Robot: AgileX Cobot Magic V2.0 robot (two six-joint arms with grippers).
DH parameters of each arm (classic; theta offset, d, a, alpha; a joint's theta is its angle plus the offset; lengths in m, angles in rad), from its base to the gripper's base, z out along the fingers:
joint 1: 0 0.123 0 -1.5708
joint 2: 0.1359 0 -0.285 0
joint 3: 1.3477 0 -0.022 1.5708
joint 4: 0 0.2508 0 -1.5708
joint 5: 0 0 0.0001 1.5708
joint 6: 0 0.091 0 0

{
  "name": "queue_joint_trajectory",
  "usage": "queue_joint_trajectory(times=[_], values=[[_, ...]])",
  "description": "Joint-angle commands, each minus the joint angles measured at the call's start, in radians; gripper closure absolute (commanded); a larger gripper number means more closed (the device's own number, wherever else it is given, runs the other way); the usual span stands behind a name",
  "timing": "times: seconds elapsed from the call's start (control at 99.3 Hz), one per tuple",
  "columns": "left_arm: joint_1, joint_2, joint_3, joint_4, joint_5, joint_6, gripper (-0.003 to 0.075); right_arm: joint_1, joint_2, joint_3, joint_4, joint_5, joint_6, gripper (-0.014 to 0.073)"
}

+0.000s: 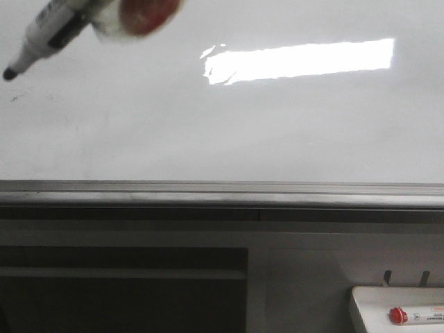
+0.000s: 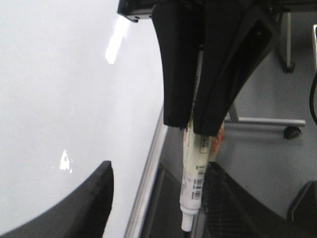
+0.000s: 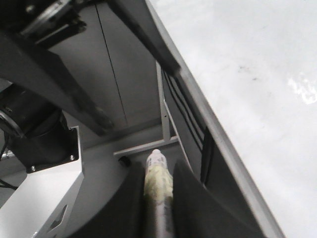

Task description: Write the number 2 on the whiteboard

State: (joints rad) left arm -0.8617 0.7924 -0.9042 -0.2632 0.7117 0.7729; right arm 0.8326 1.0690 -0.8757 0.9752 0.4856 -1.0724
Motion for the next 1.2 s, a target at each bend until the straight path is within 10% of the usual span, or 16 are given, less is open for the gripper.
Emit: queue_joint_trajectory(times=[0.0, 0.383, 1.188], values=[[-0.002, -0.087, -0.034, 0.020, -0.090, -0.115, 0.0356, 0.001, -0.050, -0.028, -0.009, -0.071, -0.008, 0.0662], [-0.002, -0.523, 0.114, 0.697, -0.099, -0.982, 0.0741, 0.001, -0.069, 0.077, -0.055, -0.495, -0.008, 0.0654], [-0.002, -0.647, 0.339, 0.716, -0.250, -1.172, 0.0741, 0.001, 0.342, -0.110, -0.061, -0.604, -0.008, 0.0654]])
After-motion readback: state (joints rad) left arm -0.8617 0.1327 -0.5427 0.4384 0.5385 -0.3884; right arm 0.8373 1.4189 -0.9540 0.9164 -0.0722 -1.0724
